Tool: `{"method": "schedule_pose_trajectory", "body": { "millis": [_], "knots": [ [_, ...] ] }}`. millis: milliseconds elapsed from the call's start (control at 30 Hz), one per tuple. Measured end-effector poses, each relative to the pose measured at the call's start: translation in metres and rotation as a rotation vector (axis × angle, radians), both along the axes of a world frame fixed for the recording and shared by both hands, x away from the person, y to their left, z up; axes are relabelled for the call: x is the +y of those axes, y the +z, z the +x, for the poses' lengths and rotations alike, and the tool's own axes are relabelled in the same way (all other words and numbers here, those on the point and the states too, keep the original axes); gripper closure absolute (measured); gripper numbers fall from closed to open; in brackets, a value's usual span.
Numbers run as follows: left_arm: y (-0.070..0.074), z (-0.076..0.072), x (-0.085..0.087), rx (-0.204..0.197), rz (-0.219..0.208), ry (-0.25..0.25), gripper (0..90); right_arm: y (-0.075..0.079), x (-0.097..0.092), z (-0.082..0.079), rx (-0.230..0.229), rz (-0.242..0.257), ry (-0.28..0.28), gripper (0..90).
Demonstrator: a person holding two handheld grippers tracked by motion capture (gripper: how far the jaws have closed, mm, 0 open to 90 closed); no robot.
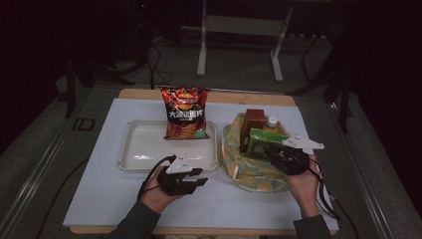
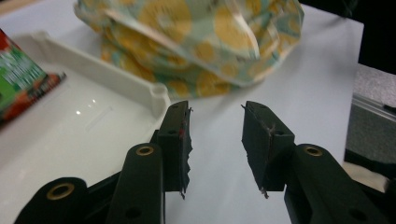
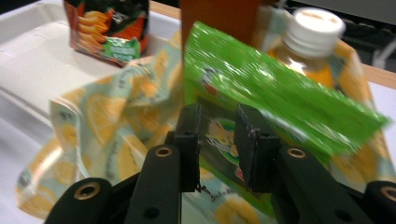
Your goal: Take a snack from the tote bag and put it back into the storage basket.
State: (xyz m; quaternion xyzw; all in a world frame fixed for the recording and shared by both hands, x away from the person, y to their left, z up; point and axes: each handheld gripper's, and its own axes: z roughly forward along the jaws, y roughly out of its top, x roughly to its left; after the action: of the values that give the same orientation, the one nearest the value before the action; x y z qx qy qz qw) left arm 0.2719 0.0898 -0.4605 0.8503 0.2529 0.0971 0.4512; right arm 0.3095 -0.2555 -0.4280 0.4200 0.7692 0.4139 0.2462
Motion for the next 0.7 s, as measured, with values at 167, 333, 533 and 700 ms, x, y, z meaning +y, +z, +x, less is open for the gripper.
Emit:
{"method": "schedule_pose_trajectory", "body": {
  "millis": [167, 333, 533, 700],
  "knots": [
    [0.014, 0.014, -0.005, -0.015, -0.024, 0.014, 59.3, -0.005, -0.013, -0.005, -0.011, 0.008, -0.049, 73.9],
    [0.022, 0.026, -0.012, -0.022, -0.027, 0.018, 56.8, -0.008, -0.023, -0.008, -0.013, 0.005, -0.083, 75.4],
    [0.034, 0.039, -0.027, -0.043, -0.024, 0.013, 54.4, -0.008, -0.035, -0.01, -0.015, 0.039, -0.112, 74.2],
    [0.039, 0.048, -0.039, -0.063, -0.006, 0.022, 54.2, -0.009, -0.039, -0.011, -0.015, 0.051, -0.122, 73.1]
  ]
}}
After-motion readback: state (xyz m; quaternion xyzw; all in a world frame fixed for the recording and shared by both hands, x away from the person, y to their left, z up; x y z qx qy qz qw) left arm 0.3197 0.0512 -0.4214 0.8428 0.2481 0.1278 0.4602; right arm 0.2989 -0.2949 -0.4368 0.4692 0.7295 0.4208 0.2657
